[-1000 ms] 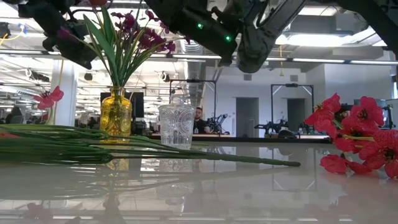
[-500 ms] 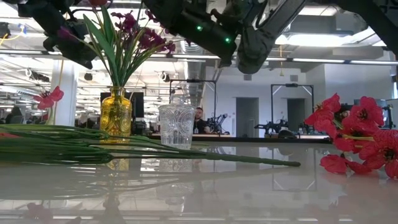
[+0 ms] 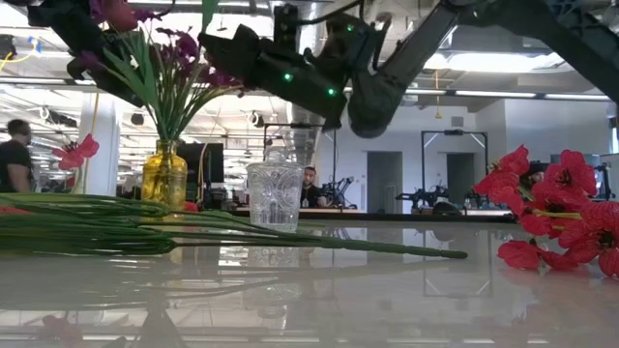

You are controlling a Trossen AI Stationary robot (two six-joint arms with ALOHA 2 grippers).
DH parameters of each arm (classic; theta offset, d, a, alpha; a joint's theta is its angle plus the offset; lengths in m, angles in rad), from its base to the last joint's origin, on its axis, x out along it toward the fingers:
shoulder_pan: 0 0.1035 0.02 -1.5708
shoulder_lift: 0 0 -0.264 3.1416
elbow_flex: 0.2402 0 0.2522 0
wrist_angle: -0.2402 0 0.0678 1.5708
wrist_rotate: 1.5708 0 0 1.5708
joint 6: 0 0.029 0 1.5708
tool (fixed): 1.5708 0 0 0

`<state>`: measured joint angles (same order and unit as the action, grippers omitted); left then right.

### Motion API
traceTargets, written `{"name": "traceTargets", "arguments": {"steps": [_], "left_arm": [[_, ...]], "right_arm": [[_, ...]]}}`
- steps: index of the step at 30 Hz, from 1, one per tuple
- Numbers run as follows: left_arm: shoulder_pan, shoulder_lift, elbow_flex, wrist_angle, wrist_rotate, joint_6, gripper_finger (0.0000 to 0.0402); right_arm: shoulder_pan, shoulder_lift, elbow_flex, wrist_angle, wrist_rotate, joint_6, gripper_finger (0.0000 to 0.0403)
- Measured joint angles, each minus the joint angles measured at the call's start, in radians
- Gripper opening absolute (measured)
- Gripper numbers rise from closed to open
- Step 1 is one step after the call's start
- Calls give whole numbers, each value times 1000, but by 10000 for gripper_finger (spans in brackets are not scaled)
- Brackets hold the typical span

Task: Sort flowers into vase by color
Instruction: Put the red flower into the yellow vase

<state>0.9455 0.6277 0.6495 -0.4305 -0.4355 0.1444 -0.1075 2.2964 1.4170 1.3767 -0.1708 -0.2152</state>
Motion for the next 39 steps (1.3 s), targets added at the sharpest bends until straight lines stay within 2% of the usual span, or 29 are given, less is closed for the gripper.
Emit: {"name": "traceTargets", "arguments": {"steps": [6,10,13,24,31,36,39], "left_arm": [[0,0,0,-3,1,0,0],[0,0,0,-15,1,-1,0],[-1,0,0,-15,3,-5,0],[-5,34,0,-21,39,-13,0],[-6,33,-2,-29,69,-13,0],[-40,23,-75,39,121,-47,0],[-56,30,-77,76,91,-71,0]], "right_arm": [[2,-52,0,-118,41,5,16],[1,-71,0,-135,47,9,16],[0,-76,6,-142,93,33,16],[-12,-70,147,-402,120,53,16],[-20,-68,149,-373,152,51,16],[-26,-67,149,-336,151,51,16],[-27,-67,149,-337,151,51,16]]}}
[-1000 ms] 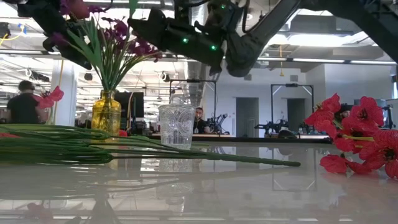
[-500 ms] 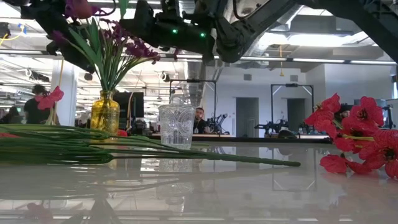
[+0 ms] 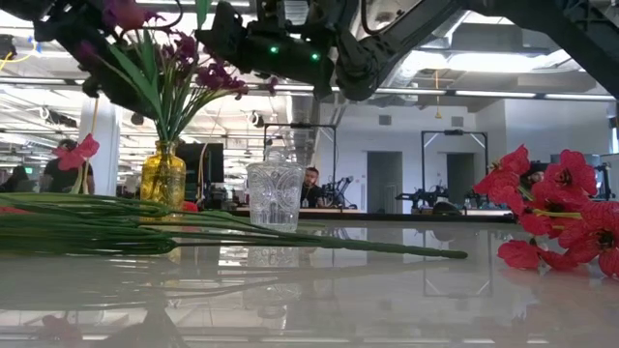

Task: Sort flowers into vase by color
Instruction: Put the red flower into the yellow vase

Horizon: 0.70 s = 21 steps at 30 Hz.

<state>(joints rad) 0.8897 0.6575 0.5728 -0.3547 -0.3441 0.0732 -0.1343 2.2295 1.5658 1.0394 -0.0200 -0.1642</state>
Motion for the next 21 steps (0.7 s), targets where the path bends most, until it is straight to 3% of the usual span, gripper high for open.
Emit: {"name": "traceTargets", "arguments": {"steps": [4,8,12,21], "left_arm": [[-15,30,-9,17,18,-41,0],[-22,79,-97,153,140,-44,0],[-21,131,-147,260,129,-72,0],[-23,214,-197,311,159,-103,0]], "right_arm": [[-8,0,0,-2,0,23,16],[-19,0,0,-3,0,33,16],[-19,0,0,-24,0,36,17],[-19,5,1,-38,-37,40,17]]}}
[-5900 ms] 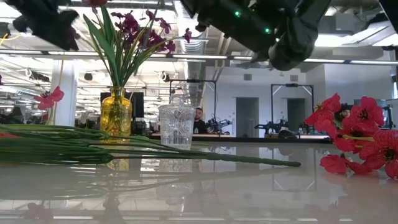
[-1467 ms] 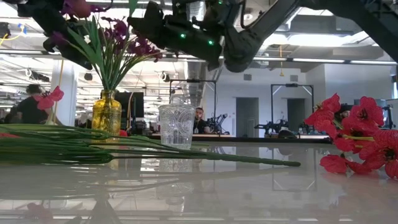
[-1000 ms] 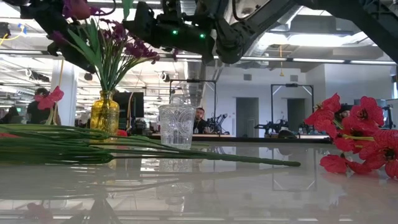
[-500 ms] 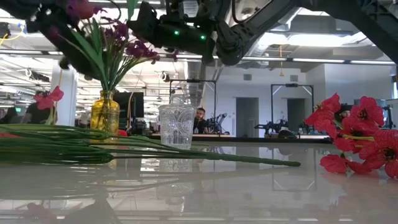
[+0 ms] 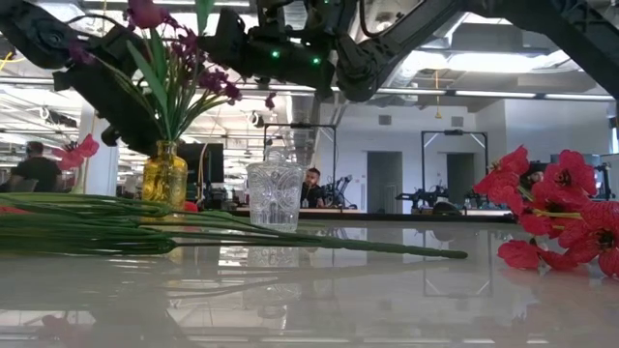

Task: Sort flowers into vase by color
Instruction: Put the red flower into the yellow vase

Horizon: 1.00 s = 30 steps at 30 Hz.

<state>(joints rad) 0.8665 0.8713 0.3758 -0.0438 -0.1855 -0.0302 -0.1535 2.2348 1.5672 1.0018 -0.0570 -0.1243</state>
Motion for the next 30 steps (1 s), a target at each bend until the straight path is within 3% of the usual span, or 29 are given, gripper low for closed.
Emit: {"name": "traceTargets", "arguments": {"steps": [8,15,20,30], "left_arm": [[-5,56,-1,23,25,-27,0],[-5,57,-1,18,24,-5,0],[-5,57,-1,13,24,6,0],[-5,58,-3,8,50,-4,0]], "right_arm": [[-7,107,76,26,-47,53,17],[-8,123,76,49,-13,-6,17],[-11,124,74,151,5,-89,17],[-8,163,90,300,8,-87,17]]}}
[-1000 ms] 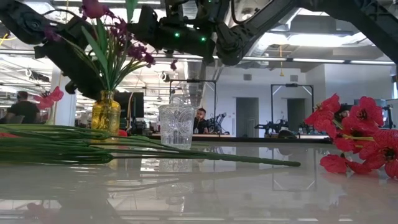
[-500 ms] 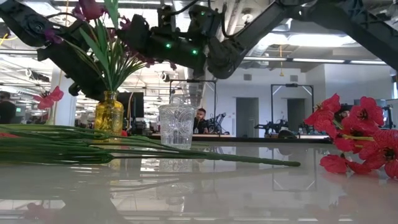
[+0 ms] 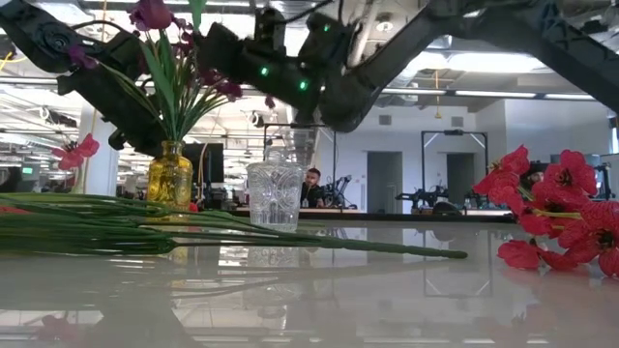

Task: Sort flowers into vase by color
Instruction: Put the red flower into the yellow vase

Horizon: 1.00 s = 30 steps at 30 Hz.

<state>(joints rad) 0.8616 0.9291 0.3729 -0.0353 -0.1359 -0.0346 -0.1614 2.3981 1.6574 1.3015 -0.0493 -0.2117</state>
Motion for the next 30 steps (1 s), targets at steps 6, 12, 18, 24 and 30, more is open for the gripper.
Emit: {"name": "traceTargets", "arguments": {"steps": [6,12,18,24,30], "left_arm": [[0,0,0,-3,3,-6,0],[0,0,0,-4,5,-3,0],[0,0,0,-4,10,-1,0],[0,1,-1,-6,26,-4,0],[0,1,-1,-5,26,-5,0]], "right_arm": [[-11,121,103,35,-1,70,17],[-10,142,122,56,-1,59,17],[-12,143,158,96,-1,79,17],[-12,145,195,-2,-1,49,17],[-16,145,196,-43,-2,28,17]]}}
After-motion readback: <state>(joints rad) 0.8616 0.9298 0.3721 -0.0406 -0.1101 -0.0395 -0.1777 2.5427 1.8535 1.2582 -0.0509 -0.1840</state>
